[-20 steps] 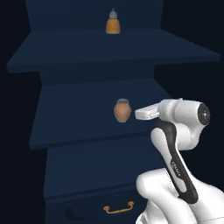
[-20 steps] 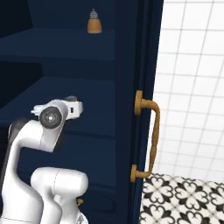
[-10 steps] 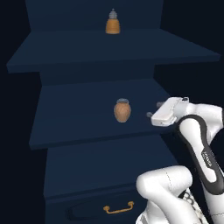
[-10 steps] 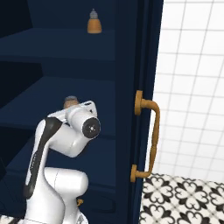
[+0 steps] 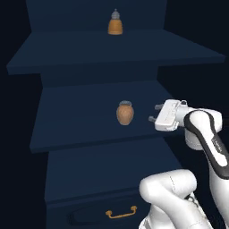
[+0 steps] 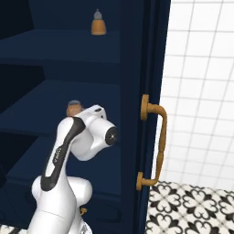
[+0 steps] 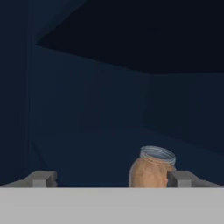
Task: Pick the honey bottle and place it on the digital scale for weighing, and close the cabinet.
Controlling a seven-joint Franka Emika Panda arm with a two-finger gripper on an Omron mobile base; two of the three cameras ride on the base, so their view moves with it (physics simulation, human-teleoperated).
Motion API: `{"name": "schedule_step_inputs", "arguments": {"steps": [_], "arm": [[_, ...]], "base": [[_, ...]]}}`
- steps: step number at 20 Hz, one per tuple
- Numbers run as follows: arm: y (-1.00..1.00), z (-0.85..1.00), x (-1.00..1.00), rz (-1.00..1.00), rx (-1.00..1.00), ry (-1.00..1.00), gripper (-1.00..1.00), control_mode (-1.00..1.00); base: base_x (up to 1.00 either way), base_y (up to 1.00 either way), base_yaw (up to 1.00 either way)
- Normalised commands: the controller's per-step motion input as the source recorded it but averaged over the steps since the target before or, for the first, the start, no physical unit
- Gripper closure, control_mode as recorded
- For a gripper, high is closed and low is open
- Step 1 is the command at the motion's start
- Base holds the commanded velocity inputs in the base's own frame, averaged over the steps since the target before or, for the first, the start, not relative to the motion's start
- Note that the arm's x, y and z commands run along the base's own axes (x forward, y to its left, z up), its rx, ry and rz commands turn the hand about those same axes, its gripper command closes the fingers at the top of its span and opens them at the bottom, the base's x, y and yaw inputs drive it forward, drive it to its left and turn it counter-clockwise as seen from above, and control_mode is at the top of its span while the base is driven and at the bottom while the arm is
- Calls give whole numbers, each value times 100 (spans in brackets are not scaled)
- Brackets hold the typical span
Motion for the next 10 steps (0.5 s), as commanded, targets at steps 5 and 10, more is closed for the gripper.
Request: {"name": "schedule_step_inputs", "arguments": {"steps": [5,10], "arm": [[12,0,43,6,2,8,-100,-100],[10,-2,39,2,0,16,-100,-100]], "base": [[0,0,0],[0,0,0]]}}
